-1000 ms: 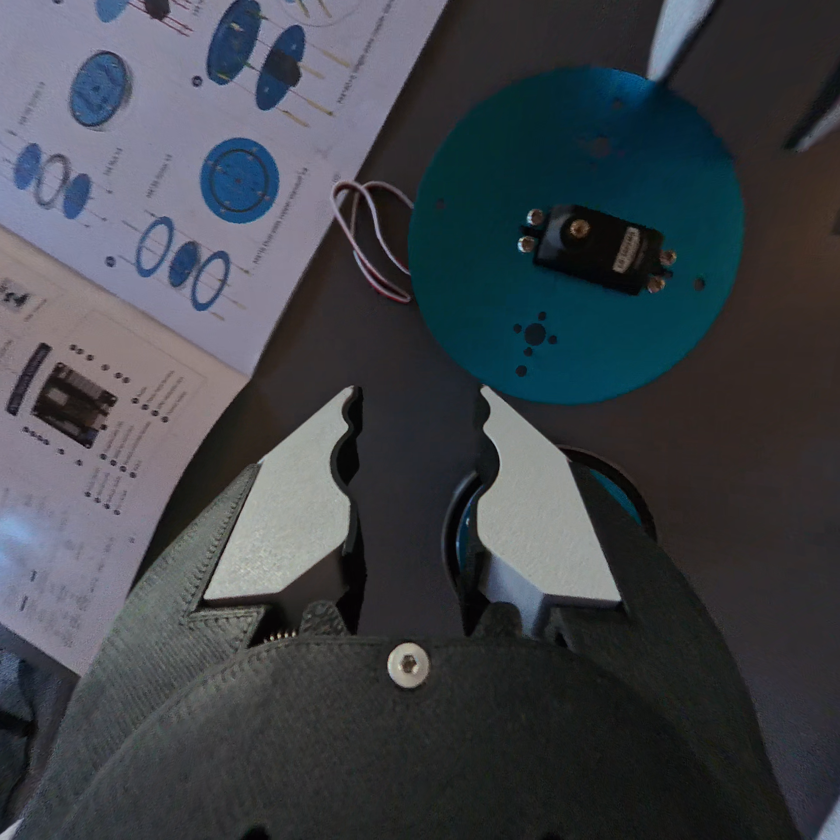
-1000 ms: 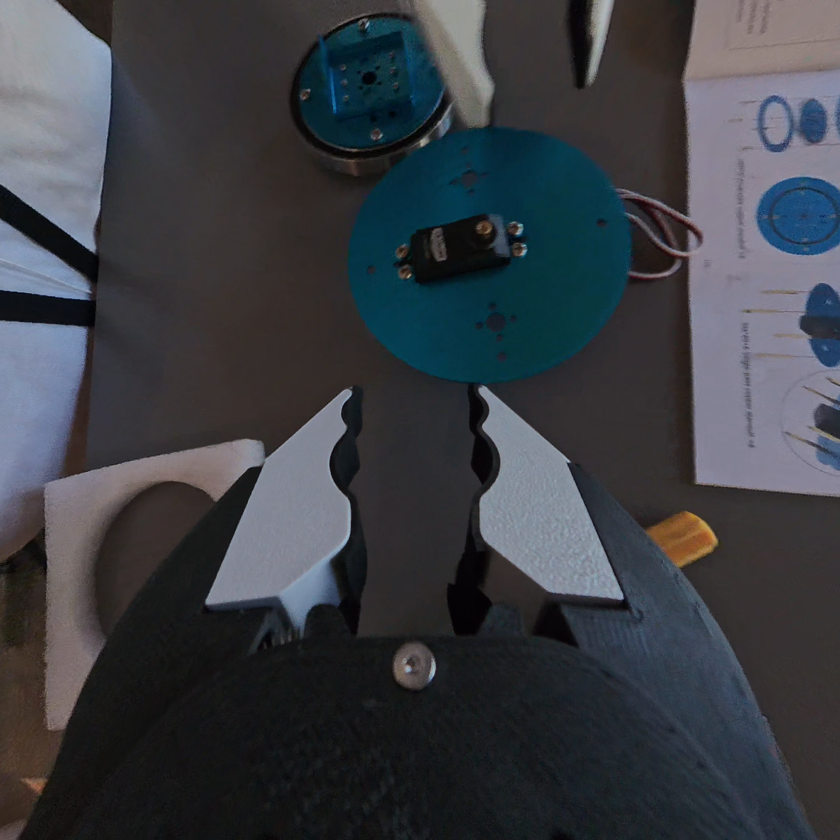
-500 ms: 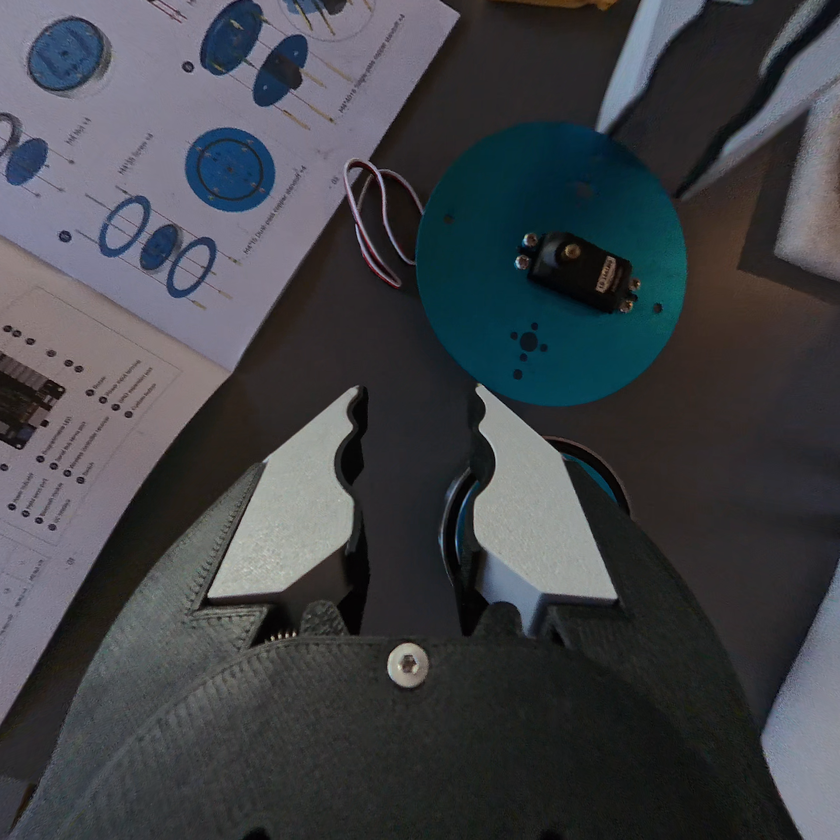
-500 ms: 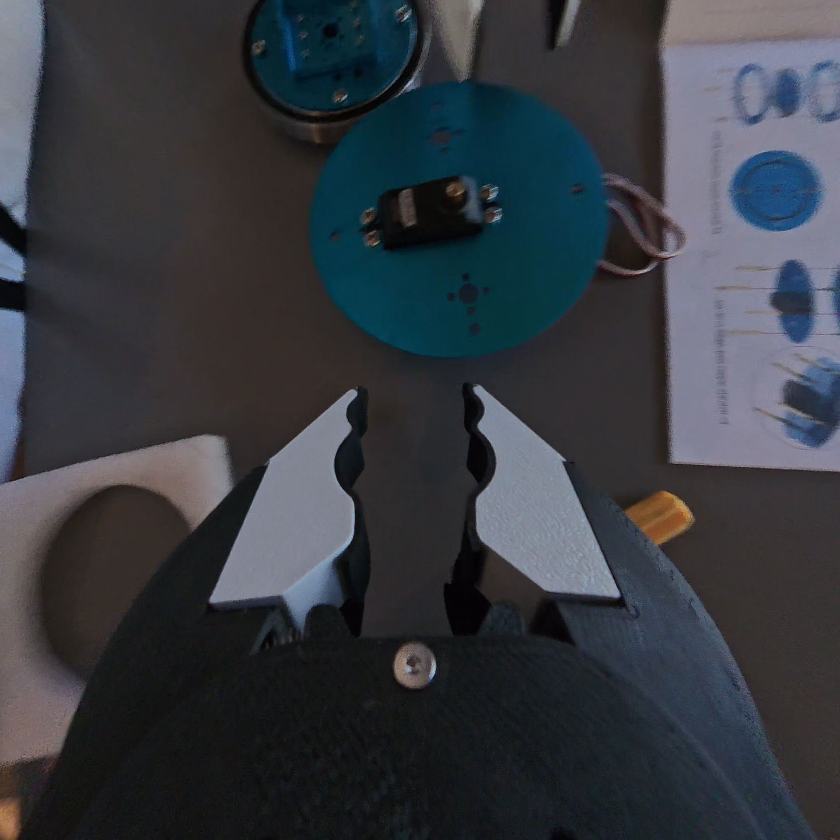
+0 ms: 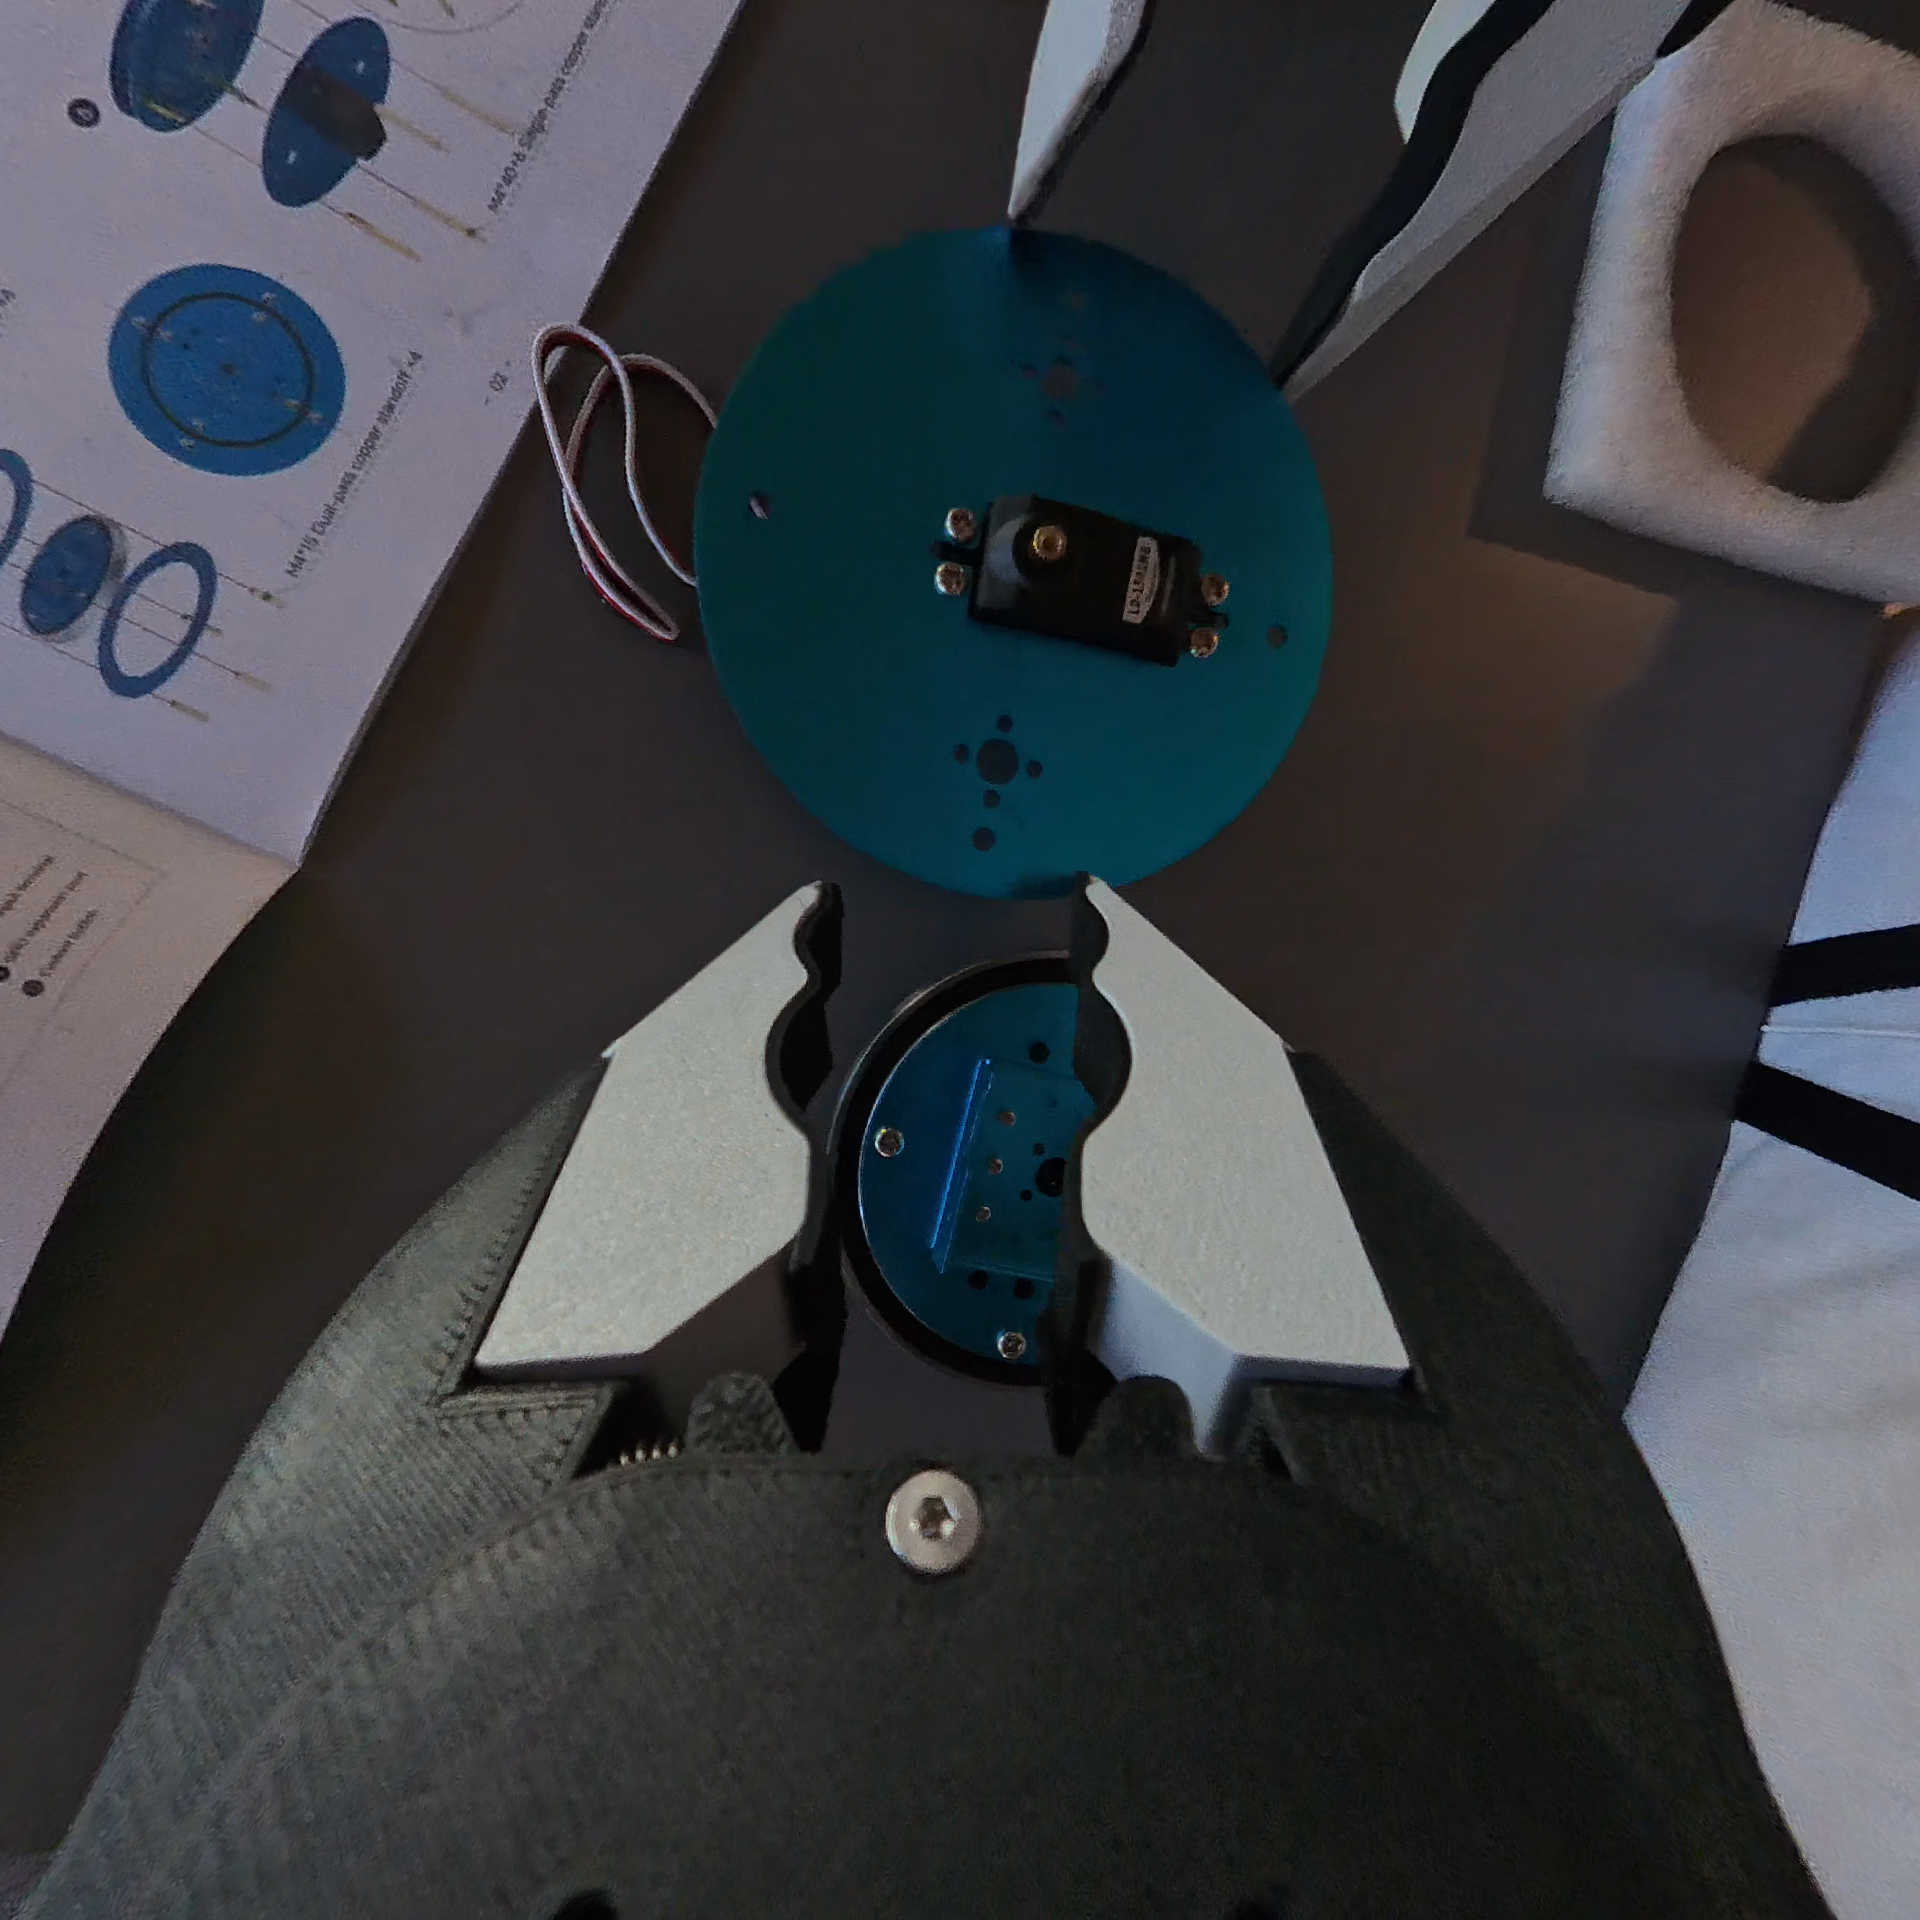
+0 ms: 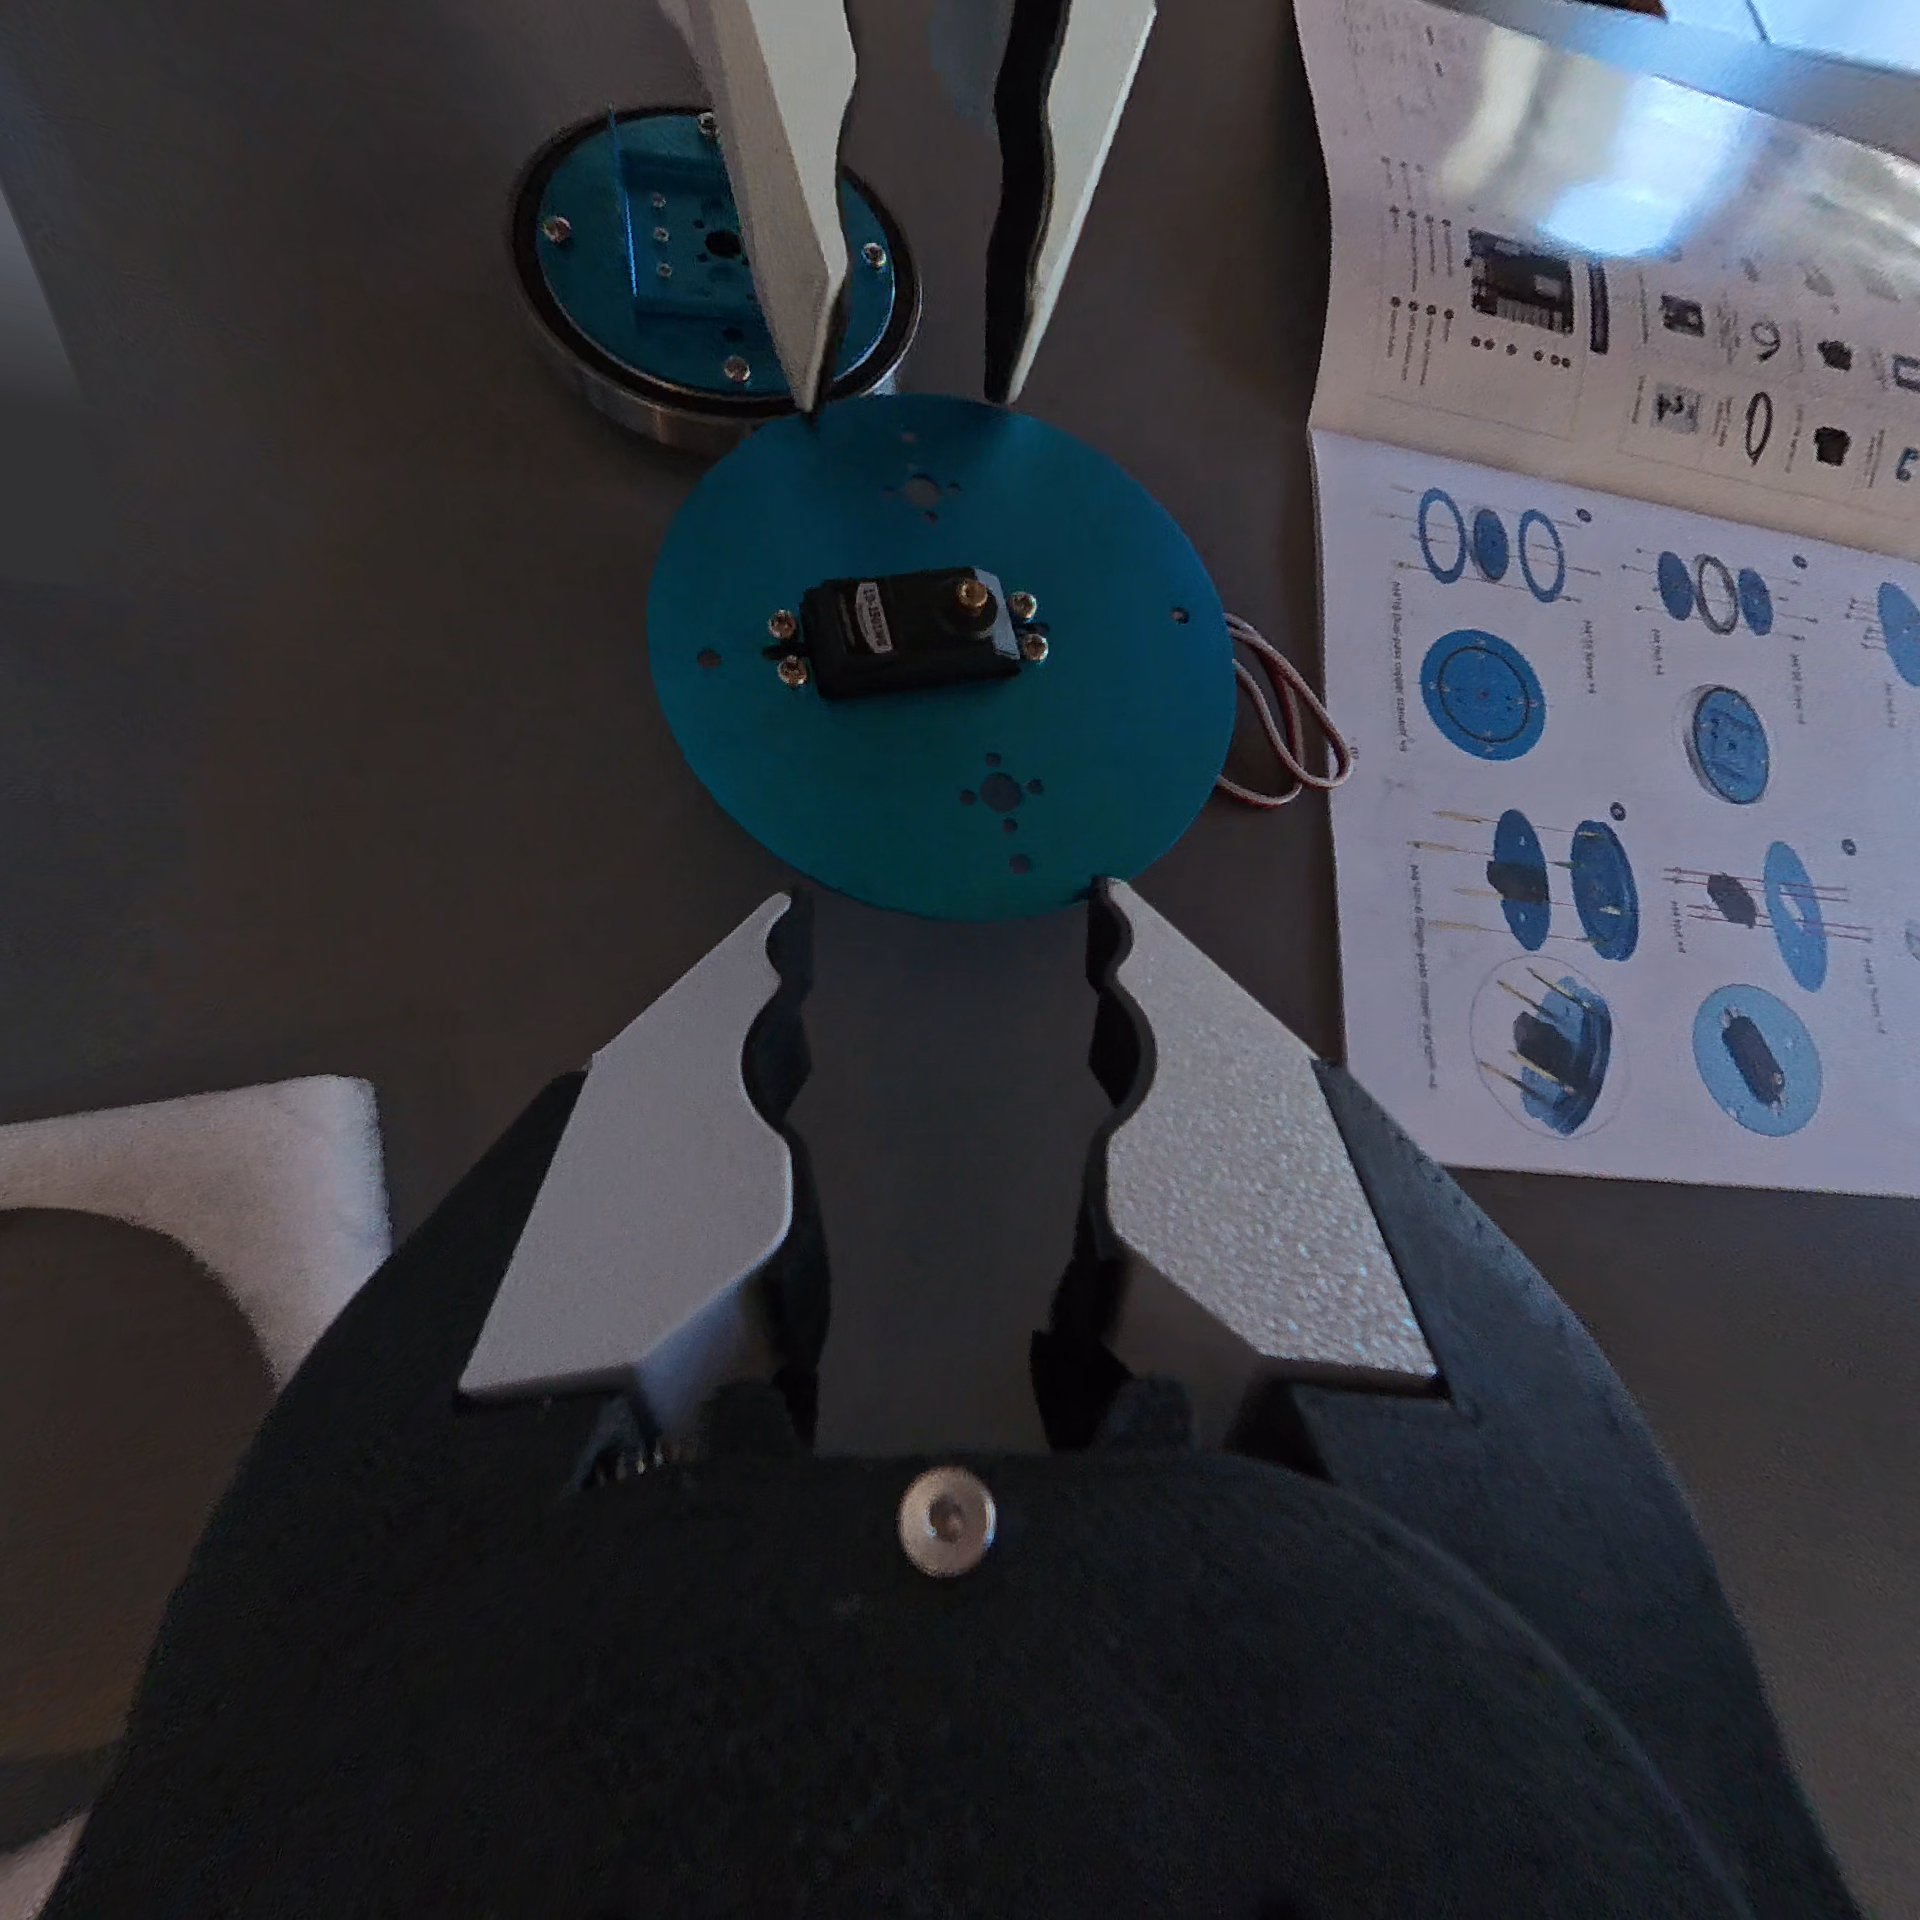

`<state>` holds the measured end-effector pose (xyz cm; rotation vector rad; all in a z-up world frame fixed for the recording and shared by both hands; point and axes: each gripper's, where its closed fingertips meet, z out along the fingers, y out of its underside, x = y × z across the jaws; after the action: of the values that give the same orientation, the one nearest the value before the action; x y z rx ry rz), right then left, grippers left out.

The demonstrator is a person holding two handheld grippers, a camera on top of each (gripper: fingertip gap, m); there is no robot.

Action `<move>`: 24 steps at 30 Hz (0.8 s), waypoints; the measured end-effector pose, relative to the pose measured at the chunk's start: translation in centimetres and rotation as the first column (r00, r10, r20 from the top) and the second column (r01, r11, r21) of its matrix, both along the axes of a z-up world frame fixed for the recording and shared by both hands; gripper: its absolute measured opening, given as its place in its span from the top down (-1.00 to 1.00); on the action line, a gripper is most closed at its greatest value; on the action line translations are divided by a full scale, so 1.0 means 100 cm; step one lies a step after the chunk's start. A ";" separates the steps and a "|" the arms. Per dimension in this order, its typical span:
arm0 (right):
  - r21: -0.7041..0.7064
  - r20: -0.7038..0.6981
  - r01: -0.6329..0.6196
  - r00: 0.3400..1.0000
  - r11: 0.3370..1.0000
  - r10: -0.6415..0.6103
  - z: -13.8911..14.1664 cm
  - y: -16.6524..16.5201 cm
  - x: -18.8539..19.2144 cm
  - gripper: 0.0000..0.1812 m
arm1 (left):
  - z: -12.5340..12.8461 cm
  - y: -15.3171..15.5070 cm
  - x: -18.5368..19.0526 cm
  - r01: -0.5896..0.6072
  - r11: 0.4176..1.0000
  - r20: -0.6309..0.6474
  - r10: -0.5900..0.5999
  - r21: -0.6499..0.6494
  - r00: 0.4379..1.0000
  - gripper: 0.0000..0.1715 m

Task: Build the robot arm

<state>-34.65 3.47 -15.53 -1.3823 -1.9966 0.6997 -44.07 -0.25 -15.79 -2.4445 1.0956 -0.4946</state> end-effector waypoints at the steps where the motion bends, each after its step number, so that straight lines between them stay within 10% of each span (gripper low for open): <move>1: -0.016 0.016 -0.002 1.000 1.000 0.003 0.000 -0.003 0.002 0.47 | 0.001 0.002 0.000 -0.007 1.000 0.004 0.007 -0.001 1.000 0.51; 11: 0.044 0.031 -0.082 0.996 0.996 0.081 0.003 -0.025 0.003 0.55 | 0.011 0.012 -0.007 -0.076 0.997 0.061 0.077 -0.023 0.995 0.51; 15: -0.122 -0.038 -0.026 0.999 0.992 0.021 0.016 -0.014 0.002 0.18 | 0.016 -0.001 -0.002 -0.093 0.985 0.193 0.120 -0.144 0.974 0.51; 24: -0.036 0.039 -0.101 0.994 0.994 0.103 -0.010 0.002 -0.014 -0.12 | -0.009 -0.007 0.014 0.021 0.999 -0.083 -0.018 0.038 0.996 0.09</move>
<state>-36.09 3.65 -16.55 -1.3310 -2.1089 0.7592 -42.66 -0.95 -16.65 -2.4417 1.1522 -0.3774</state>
